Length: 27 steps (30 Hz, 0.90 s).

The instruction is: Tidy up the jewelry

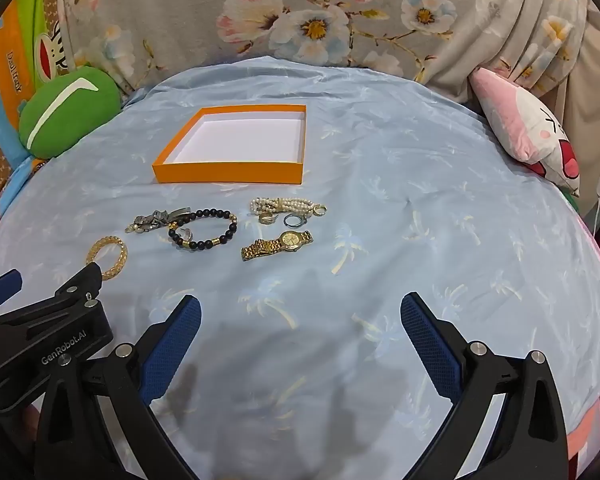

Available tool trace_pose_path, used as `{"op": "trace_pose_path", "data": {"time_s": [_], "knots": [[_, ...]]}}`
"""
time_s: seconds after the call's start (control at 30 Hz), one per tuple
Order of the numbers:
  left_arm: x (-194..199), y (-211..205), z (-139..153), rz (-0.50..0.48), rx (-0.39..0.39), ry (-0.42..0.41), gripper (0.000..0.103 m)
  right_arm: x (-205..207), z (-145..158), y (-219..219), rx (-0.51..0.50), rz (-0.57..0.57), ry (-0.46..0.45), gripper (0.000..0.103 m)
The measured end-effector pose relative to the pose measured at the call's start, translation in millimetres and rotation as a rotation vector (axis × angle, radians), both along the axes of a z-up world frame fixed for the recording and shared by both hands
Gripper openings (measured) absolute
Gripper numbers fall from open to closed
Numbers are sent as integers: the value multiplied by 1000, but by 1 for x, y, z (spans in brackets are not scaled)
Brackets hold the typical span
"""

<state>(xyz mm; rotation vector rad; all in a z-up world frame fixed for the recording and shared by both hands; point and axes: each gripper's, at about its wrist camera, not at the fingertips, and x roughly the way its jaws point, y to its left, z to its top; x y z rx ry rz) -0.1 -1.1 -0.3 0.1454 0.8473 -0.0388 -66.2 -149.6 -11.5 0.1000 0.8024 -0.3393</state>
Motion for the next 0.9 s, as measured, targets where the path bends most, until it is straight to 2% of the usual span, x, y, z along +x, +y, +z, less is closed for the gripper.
{"op": "trace_pose_path", "data": {"time_s": [0.9], "knots": [[-1,4,7,-2,-8,-5,97,-1,1,0,6,-1,-9,98]]}}
